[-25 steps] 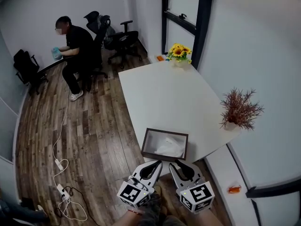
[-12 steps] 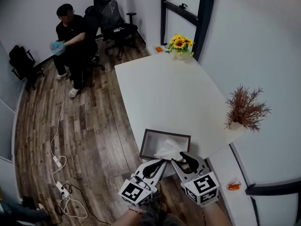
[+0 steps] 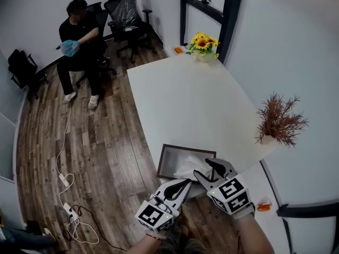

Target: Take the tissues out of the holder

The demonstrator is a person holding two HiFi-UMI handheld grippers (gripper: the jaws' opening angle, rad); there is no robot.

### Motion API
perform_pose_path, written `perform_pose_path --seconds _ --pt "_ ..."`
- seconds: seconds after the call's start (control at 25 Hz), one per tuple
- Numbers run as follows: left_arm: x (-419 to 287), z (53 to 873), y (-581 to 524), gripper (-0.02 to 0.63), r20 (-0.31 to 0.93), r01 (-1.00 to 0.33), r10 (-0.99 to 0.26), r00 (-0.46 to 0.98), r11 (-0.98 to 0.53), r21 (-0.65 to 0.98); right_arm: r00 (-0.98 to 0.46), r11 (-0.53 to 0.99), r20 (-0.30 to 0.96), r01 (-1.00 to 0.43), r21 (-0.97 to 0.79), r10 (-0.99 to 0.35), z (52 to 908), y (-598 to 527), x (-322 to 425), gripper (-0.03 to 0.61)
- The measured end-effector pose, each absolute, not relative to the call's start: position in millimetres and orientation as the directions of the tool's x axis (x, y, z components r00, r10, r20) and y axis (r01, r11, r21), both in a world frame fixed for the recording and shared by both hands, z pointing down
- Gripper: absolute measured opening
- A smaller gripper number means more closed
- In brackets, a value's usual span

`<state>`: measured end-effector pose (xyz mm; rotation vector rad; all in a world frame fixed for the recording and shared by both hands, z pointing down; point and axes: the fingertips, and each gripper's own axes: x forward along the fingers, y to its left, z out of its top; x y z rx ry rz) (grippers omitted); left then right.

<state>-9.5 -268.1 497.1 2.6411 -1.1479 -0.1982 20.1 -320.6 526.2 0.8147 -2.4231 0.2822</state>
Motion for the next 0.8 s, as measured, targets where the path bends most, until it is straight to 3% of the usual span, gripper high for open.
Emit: perform_pose_path --seconds 0.8 --pt "-6 502 -274 0.007 -0.032 -0.673 -0.718 0.695 -0.666 0.321 -0.485 0.846 0.833 -0.532 -0.04 -0.265 576 -336 9 0.21"
